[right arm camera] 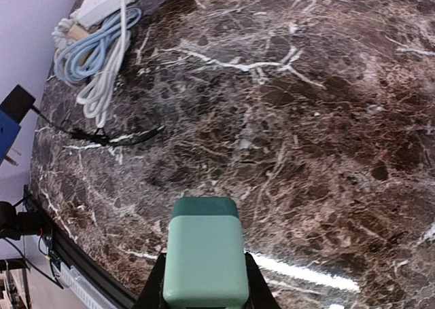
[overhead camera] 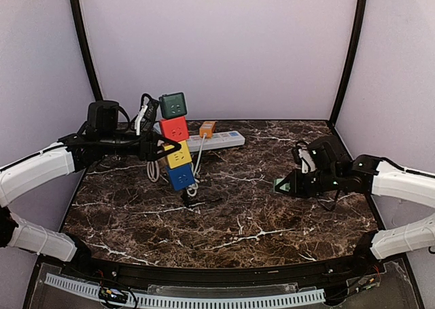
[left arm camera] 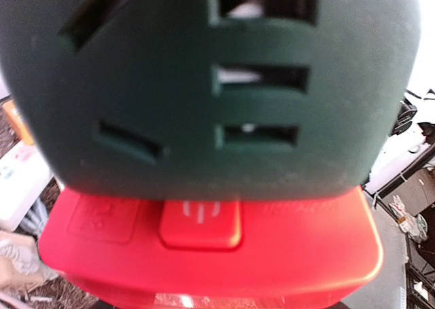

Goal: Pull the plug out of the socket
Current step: Place the plug at the center of the board.

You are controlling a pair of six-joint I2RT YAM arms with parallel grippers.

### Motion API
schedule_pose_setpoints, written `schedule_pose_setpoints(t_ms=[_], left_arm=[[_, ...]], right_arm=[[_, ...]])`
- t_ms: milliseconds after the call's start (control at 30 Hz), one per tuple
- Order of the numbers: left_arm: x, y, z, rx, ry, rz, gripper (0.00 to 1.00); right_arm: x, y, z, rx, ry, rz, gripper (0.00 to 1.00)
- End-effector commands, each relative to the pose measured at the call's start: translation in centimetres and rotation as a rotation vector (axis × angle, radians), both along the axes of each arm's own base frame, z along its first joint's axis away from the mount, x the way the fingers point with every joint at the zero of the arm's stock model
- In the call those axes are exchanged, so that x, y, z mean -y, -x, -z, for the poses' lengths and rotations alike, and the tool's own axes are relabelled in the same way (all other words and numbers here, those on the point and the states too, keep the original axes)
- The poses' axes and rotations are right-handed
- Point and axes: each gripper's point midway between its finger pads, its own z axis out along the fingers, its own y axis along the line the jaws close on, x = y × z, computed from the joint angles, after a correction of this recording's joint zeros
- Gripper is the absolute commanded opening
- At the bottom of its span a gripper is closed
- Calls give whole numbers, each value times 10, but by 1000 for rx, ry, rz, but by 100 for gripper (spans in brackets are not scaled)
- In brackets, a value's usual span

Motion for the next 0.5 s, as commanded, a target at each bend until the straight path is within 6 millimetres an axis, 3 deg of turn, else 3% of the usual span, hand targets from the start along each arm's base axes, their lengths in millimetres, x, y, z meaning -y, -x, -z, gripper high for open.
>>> schedule_pose_setpoints(t_ms=[0, 233, 467], left_arm=[[-12, -4, -36, 153, 23, -62, 1], [-12, -1, -39, 161, 29, -55, 1], [-11, 2, -40, 152, 41, -42, 1]], right_arm=[[12, -14, 17, -27, -18, 6, 0], [17, -41, 32, -48, -115, 27, 0], [27, -55, 64, -111, -95, 62, 1]])
